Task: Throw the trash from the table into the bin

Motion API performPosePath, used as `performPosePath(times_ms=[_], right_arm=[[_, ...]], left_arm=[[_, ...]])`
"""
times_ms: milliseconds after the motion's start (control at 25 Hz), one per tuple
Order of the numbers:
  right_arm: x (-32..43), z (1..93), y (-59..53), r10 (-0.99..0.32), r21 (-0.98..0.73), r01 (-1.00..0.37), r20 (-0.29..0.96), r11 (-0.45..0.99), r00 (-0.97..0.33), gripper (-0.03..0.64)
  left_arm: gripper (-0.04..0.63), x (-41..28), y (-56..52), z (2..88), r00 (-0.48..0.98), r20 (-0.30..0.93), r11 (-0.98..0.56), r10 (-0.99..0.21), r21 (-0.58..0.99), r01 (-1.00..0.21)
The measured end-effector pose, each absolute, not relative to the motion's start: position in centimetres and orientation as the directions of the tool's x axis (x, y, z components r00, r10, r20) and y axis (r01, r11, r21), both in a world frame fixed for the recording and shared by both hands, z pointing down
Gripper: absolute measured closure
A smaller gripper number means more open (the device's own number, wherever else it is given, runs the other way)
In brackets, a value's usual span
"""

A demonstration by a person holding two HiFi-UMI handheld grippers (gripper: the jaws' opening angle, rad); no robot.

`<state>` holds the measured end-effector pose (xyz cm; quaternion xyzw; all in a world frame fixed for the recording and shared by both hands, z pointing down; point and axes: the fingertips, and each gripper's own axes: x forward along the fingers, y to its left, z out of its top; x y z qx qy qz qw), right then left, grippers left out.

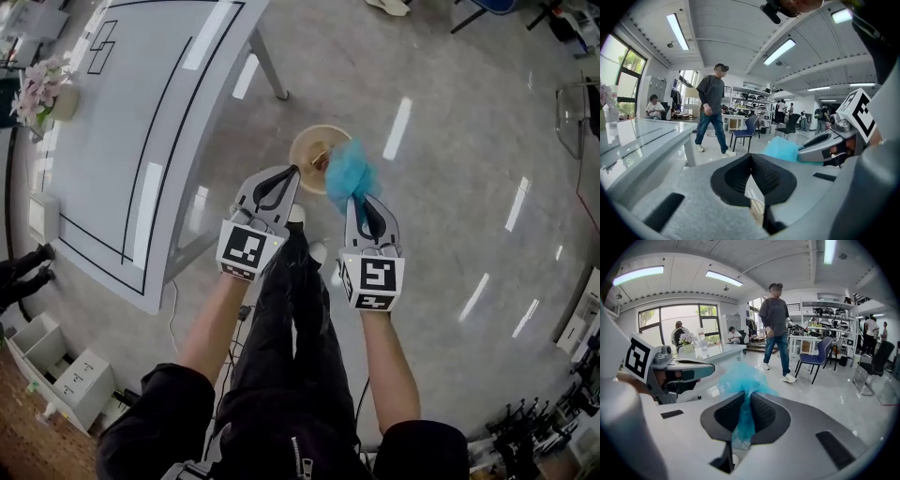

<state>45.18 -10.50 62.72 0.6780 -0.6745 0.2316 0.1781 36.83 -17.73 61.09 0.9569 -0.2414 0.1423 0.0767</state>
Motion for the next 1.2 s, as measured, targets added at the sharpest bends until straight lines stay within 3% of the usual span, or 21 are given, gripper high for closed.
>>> performPosePath(times_ms=[1200], right_arm=[[44.8, 96.5, -14.2, -0.735, -0.067, -0.996, 0.672, 0.063, -0.092, 0.583]], left_arm=[[0.588, 36.6, -20.4, 87.4, 0.821, 0.339, -0.855, -0.46, 0.083, -0.513]])
